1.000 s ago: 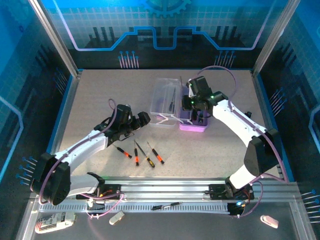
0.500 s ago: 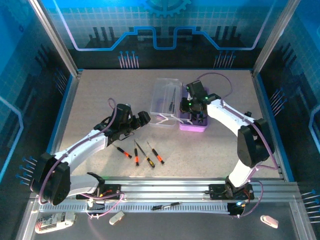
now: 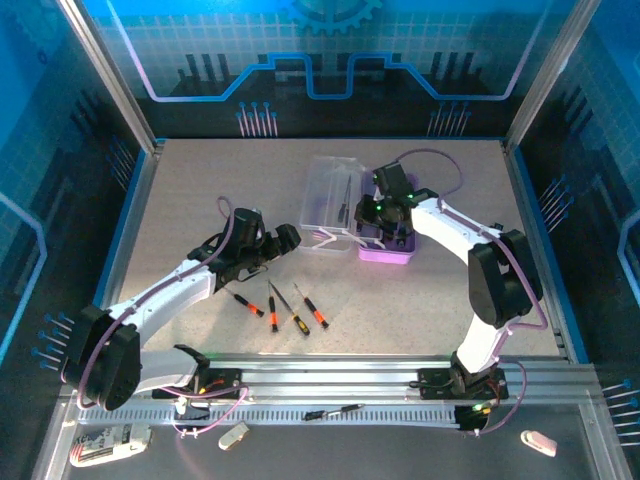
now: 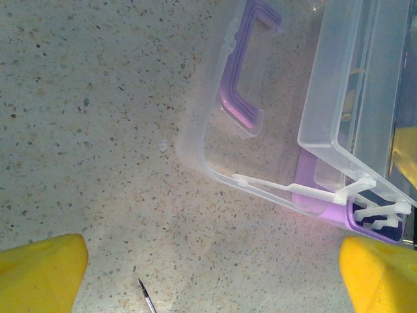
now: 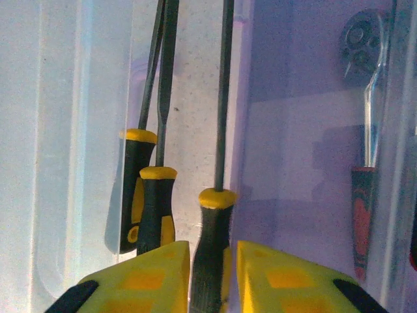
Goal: Pack the tool kit
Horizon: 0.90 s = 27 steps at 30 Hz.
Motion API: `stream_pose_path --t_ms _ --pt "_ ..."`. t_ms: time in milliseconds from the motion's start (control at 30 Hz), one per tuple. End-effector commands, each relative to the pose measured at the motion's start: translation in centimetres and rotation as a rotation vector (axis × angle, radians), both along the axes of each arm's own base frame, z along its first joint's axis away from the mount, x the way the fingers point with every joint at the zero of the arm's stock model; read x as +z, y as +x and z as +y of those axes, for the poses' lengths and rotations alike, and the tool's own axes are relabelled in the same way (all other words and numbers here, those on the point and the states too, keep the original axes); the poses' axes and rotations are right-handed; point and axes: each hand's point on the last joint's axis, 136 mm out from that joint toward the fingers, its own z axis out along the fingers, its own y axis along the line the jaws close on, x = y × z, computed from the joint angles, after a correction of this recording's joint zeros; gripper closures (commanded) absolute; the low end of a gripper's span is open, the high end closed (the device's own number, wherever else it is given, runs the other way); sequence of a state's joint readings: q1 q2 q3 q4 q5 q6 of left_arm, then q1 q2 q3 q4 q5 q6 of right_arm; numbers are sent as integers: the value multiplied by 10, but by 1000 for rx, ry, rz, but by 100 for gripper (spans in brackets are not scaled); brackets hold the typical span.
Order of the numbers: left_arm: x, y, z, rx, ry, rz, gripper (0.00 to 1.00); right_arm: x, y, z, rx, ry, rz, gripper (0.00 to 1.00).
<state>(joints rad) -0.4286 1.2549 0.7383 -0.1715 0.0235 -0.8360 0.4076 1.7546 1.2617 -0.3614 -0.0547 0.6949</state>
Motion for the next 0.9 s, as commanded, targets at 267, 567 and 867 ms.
stream_pose_path --t_ms 267,567,867 --pt "14 3 -2 -25 20 -35 1 22 -2 -10 -13 10 -55 71" --pt "9 1 11 27 66 -3 1 51 -14 -12 48 27 -144 70" --pt "-2 -18 83 383 206 41 1 77 -58 -19 150 -138 -224 68"
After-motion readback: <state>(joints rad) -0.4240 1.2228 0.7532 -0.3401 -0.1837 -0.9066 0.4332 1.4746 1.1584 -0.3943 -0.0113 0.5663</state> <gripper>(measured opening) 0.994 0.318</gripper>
